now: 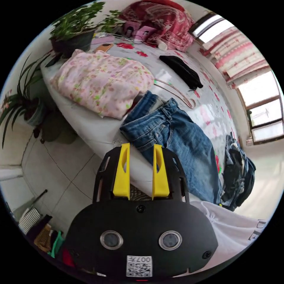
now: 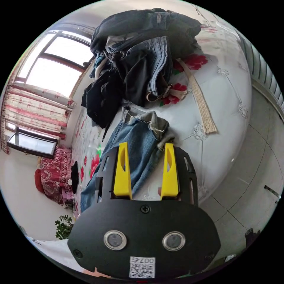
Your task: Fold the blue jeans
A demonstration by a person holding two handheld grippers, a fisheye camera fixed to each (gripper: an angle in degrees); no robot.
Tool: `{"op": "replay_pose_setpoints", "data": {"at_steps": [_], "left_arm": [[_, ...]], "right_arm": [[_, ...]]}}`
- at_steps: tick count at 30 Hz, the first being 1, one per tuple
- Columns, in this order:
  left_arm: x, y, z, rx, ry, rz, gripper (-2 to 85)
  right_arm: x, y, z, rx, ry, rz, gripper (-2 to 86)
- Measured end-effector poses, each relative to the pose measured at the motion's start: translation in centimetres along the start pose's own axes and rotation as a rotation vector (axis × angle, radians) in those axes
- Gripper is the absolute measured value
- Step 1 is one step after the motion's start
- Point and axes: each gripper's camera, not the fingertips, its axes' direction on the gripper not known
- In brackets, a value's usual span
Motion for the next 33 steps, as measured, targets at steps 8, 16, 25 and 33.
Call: {"op": "replay_pose_setpoints", "data": {"at_steps": [8,16,25,33], "left_arm": [[-5.4,-2.7,1.8,0.017,0.069,-0.054,14.0],[-8.2,-5.9,4.3,0.010,0.097,-0.078,14.6],[-8.2,-7.6,5.4,0.008,0.124,-0.041,4.6],[8.9,-6.9,-4.2,0.178,0.443,0.620,1.1]], "right_arm": [[-16.3,-0.6,-1.2,-0.050,-0.228,-0.548,4.9],[-33.6,21.7,1.8,-0.464,-0.425,-1.456,4.9],[-32.4,25.2,6.2,-0.725,-0.337,-1.446,5.7],[-25.3,16.4,0.2,-0.468,-0.353,-1.080,4.3]]}}
